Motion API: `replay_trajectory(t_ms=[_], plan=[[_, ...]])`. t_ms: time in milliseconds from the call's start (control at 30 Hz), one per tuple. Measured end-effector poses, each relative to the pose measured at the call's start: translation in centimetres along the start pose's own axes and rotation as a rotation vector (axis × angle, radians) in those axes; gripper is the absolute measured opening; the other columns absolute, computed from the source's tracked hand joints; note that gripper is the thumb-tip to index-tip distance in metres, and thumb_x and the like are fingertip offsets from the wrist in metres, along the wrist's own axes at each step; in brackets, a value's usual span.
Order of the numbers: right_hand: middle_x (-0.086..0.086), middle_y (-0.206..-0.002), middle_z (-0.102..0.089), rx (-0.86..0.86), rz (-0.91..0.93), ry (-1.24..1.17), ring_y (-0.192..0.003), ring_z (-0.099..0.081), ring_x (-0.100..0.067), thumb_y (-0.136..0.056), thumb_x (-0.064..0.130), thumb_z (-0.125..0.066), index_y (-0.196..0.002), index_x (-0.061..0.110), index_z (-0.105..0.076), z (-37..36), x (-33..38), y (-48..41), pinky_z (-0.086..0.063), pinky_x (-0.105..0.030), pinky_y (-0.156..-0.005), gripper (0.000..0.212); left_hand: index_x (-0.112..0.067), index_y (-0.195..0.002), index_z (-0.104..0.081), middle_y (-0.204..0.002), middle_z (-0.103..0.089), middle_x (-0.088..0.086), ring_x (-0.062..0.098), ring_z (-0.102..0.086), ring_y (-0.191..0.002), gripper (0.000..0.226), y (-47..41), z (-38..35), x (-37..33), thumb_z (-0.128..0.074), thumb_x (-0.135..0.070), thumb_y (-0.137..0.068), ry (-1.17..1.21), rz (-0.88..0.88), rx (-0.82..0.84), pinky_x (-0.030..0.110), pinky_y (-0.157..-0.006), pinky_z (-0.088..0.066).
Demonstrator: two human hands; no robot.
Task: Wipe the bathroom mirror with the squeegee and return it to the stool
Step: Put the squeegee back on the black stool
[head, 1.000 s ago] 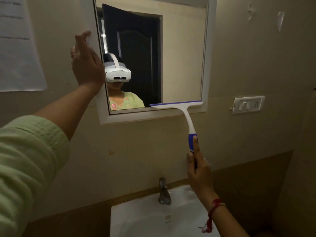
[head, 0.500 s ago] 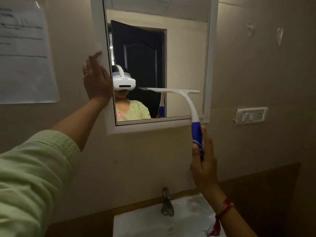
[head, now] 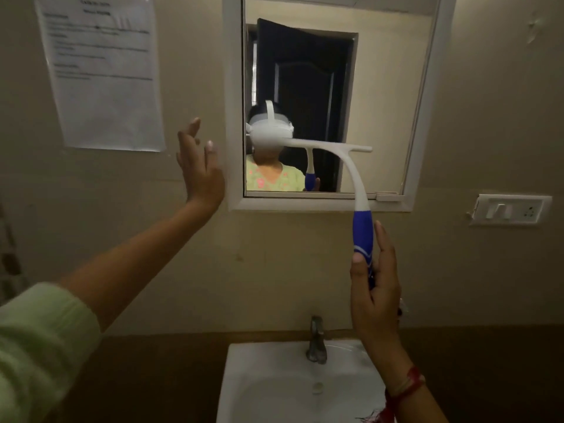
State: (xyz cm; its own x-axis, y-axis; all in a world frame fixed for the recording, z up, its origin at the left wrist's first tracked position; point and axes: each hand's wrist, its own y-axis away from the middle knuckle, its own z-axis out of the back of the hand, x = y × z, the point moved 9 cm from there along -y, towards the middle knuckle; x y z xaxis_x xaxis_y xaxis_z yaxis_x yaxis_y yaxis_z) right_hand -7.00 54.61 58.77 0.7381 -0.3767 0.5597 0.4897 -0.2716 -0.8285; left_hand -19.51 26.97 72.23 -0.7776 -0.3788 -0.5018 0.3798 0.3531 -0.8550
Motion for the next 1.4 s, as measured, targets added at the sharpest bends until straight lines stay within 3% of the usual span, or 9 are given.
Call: replay_trajectory(t_ms=[167,367,600,767,900,1033,1267,1333,1400], plan=[[0.006,-0.077,-0.054,-0.038,-0.072,-0.085,-0.055,-0.049,-0.008,-0.092,0.034,-0.043,-0.136,0.029,-0.034,-0.2,0.3,1.4,-0.045,-0.016,-0.048,0.045,-0.016,-0.131,-0.032,-0.137,-0.039,0.004,0.011,-0.038,-0.124,0.035,5.6,3.4,1.1,-0.037,-0.008,-0.097,0.086,0.127,0.097,0.015,-0.097,-0.033],[0.005,-0.074,-0.057,0.044,-0.138,-0.158,-0.052,-0.048,-0.004,-0.091,0.031,-0.045,-0.13,0.043,-0.038,-3.0,-0.5,4.9,-0.043,-0.014,-0.047,0.042,-0.028,-0.124,-0.035,-0.132,-0.04,-0.006,0.006,-0.041,-0.119,0.03,12.4,7.1,4.8,-0.04,-0.013,-0.098,0.066,0.235,0.253,0.015,-0.088,-0.035],[0.03,-0.107,-0.057,0.324,-0.258,-0.128,-0.089,-0.059,0.001,-0.089,0.044,-0.046,-0.131,0.039,-0.038,-9.7,-1.2,9.3,-0.045,-0.006,-0.07,0.042,-0.024,-0.121,-0.038,-0.127,-0.044,0.0,0.011,-0.042,-0.118,0.029,18.4,14.8,11.4,-0.043,-0.009,-0.096,-0.06,0.432,0.218,0.013,-0.086,-0.034],[0.021,-0.1,-0.06,0.504,-0.291,-0.111,-0.082,-0.06,-0.004,-0.092,0.039,-0.047,-0.128,0.044,-0.038,-14.7,-0.7,11.1,-0.046,-0.009,-0.066,0.037,-0.022,-0.124,-0.041,-0.129,-0.046,-0.002,0.009,-0.043,-0.119,0.03,21.0,21.3,13.2,-0.044,-0.014,-0.096,-0.168,0.525,0.129,0.022,-0.092,-0.035],[0.015,-0.103,-0.061,0.631,-0.316,-0.126,-0.082,-0.061,-0.01,-0.093,0.033,-0.049,-0.131,0.037,-0.042,-18.5,-0.6,13.2,-0.05,-0.019,-0.065,0.039,-0.019,-0.126,-0.042,-0.127,-0.048,0.001,0.009,-0.046,-0.118,0.031,22.8,26.3,13.3,-0.045,-0.012,-0.095,-0.232,0.575,0.047,0.018,-0.091,-0.039],[0.016,-0.099,-0.062,0.774,-0.343,-0.167,-0.076,-0.06,-0.007,-0.091,0.037,-0.05,-0.129,0.033,-0.046,-22.1,-0.5,16.5,-0.045,-0.011,-0.061,0.038,-0.019,-0.122,-0.044,-0.124,-0.05,0.007,0.01,-0.05,-0.111,0.028,25.7,31.1,13.2,-0.046,-0.012,-0.095,-0.313,0.65,-0.022,0.029,-0.095,-0.041],[0.017,-0.107,-0.062,1.08,-0.477,-0.237,-0.093,-0.059,0.0,-0.089,0.036,-0.051,-0.127,0.03,-0.049,-28.6,-1.2,24.9,-0.043,-0.008,-0.072,0.038,-0.012,-0.119,-0.047,-0.118,-0.053,0.007,-0.012,-0.052,-0.099,0.027,31.5,39.7,12.5,-0.047,-0.003,-0.093,-0.441,0.776,-0.189,0.002,-0.079,-0.039],[0.015,-0.108,-0.061,1.148,-0.518,-0.229,-0.092,-0.058,0.003,-0.088,0.04,-0.049,-0.126,0.031,-0.049,-30.0,-1.6,27.0,-0.043,-0.007,-0.071,0.039,-0.02,-0.117,-0.048,-0.118,-0.054,0.006,-0.005,-0.053,-0.104,0.027,33.1,41.4,12.6,-0.049,-0.006,-0.093,-0.489,0.821,-0.203,0.007,-0.083,-0.041],[0.012,-0.111,-0.061,1.21,-0.566,-0.21,-0.093,-0.058,0.005,-0.087,0.042,-0.048,-0.128,0.027,-0.048,-31.3,-2.1,29.0,-0.044,-0.008,-0.071,0.043,-0.025,-0.114,-0.049,-0.117,-0.056,0.005,0.015,-0.053,-0.11,0.027,34.8,43.1,13.2,-0.05,-0.008,-0.093,-0.55,0.866,-0.204,0.028,-0.093,-0.044]])
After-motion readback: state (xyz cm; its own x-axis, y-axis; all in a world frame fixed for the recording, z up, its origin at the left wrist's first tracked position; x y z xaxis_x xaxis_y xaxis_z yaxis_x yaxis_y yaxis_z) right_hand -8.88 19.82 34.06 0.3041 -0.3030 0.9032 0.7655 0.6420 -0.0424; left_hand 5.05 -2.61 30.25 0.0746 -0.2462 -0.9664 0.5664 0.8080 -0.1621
